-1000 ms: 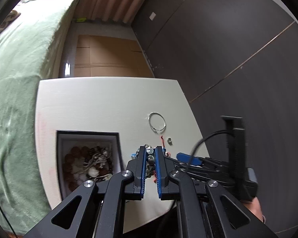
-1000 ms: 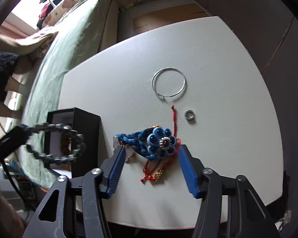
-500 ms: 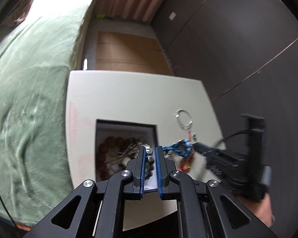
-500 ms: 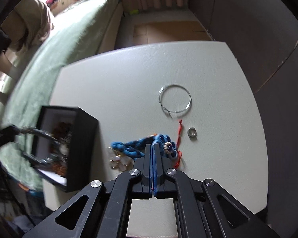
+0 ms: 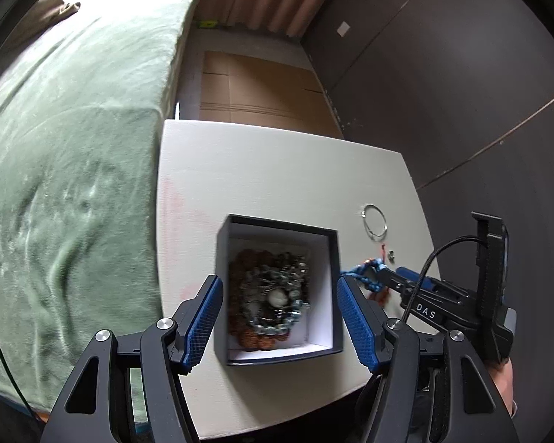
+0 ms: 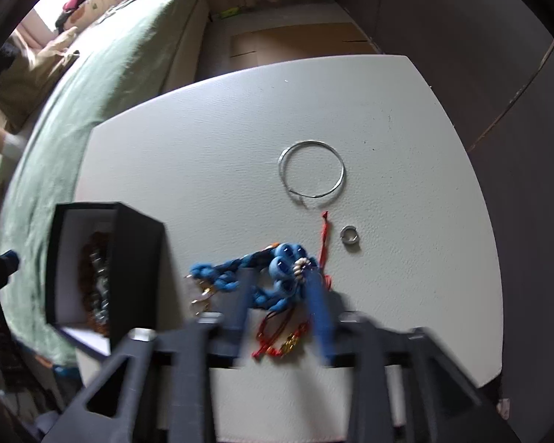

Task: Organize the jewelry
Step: 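Place the bead strand into the box with the left tool while the right tool grasps the blue knotted keychain, then lift the blue knotted keychain with the right tool and drop it into the box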

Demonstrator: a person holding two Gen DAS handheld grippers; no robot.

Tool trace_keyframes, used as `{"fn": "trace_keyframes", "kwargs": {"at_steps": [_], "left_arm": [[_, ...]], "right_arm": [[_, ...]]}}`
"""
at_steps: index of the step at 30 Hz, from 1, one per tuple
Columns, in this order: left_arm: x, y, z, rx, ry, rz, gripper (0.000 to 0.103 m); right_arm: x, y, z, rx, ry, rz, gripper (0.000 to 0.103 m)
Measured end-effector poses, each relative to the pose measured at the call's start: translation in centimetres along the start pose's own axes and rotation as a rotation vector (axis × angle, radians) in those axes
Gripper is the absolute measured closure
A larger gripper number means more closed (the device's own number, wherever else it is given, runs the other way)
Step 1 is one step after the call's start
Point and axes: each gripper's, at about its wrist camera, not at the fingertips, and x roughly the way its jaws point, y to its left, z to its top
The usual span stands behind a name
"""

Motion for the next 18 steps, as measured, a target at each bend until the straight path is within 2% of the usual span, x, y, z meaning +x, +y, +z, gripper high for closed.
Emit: {"fn": "trace_keyframes", "kwargs": {"at_steps": [7, 8, 9, 10, 12, 15, 18], "left_arm": [[0.1, 2.0, 0.2, -0.025, 0.007, 0.007, 0.038], [0.1, 2.2, 0.2, -0.028, 0.009, 0.007, 0.038], [0.2, 2.3, 0.2, -0.03, 0.012, 0.006, 0.038], [0.2, 2.4, 0.2, -0.03, 0.013, 0.005, 0.038], [0.2, 2.5, 0.1, -0.029, 0.016, 0.0, 0.038], [0.1, 2.6, 0.0, -0.024, 0.02, -0.012, 0.038], [0.0, 2.8, -0.1, -0.024, 0.021, -0.013, 0.038]], "right_arm": [[1.9, 1.1, 0.4, -0.045, 0.025, -0.035, 0.061], [2.3, 1.0, 0.5, -0.044, 0.031, -0.04, 0.065], [2.4, 0.9, 0.5, -0.045, 0.031, -0.063, 0.078], [2.2, 0.9, 0.6, -0.043, 0.018, -0.087, 0.082], [1.2, 0.7, 0.8, -0.019, -0.005, -0.036, 0.084], [-1.4, 1.4, 0.8, -0.033, -0.074, -0.02, 0.084], [-3.8, 2.3, 0.4, -0.028, -0.126, 0.043, 0.084]]}}
